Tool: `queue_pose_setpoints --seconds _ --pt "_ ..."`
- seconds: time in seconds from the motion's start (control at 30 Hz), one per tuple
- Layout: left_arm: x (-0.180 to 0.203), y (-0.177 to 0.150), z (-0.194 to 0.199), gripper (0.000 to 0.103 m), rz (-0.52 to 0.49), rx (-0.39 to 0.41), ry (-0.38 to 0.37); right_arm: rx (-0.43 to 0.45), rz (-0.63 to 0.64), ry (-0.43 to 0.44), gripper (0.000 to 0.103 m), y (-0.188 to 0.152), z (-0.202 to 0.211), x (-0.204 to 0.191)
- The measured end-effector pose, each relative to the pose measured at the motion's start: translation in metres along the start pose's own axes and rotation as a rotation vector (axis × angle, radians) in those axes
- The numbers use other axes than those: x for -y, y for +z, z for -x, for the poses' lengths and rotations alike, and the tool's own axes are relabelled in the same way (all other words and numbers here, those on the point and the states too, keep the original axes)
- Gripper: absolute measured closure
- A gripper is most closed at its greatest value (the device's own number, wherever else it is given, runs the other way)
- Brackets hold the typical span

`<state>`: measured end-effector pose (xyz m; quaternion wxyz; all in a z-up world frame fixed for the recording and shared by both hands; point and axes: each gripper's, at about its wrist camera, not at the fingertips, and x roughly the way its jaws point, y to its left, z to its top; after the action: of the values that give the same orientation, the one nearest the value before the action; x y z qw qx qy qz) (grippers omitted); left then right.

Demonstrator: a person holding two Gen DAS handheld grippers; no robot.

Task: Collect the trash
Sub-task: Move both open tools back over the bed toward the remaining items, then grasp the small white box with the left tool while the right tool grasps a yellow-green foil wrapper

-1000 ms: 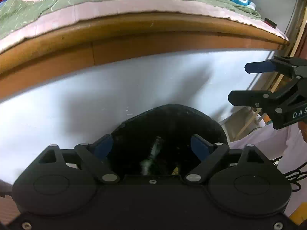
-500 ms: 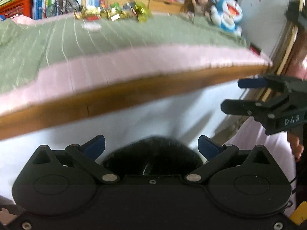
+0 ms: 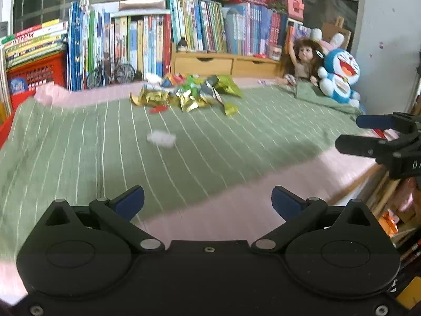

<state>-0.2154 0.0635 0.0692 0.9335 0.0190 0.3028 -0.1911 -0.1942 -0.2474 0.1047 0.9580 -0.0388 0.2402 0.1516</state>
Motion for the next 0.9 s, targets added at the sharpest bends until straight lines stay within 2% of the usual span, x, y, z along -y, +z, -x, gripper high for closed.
queue_pose_setpoints --seconds 0.2,0.43,0.5,0.7,0.77,0.9 --pt "-0.028 0.038 -0.048 0.0 0.007 0.02 0.009 0.012 0.009 -0.013 0.0 0.038 -0.052 0.02" --pt "-0.055 0.055 -0.127 0.0 0.007 -0.024 0.191 -0.07 -0.101 0.004 0.0 0.051 -0.147 0.054" --pt "-0.059 0.055 -0.143 0.0 -0.002 -0.037 0.213 -0.098 -0.132 0.009 0.0 0.05 -0.171 0.06" --pt "-0.066 0.057 -0.164 0.001 -0.017 -0.034 0.119 -0.184 -0.026 -0.001 0.001 0.049 -0.231 0.05" --pt "-0.065 0.056 -0.165 0.003 -0.033 -0.018 0.097 -0.207 0.0 -0.003 0.008 0.048 -0.245 0.048" --pt "-0.065 0.055 -0.169 0.011 -0.039 -0.021 0.059 -0.226 0.016 -0.016 0.014 0.044 -0.261 0.046"
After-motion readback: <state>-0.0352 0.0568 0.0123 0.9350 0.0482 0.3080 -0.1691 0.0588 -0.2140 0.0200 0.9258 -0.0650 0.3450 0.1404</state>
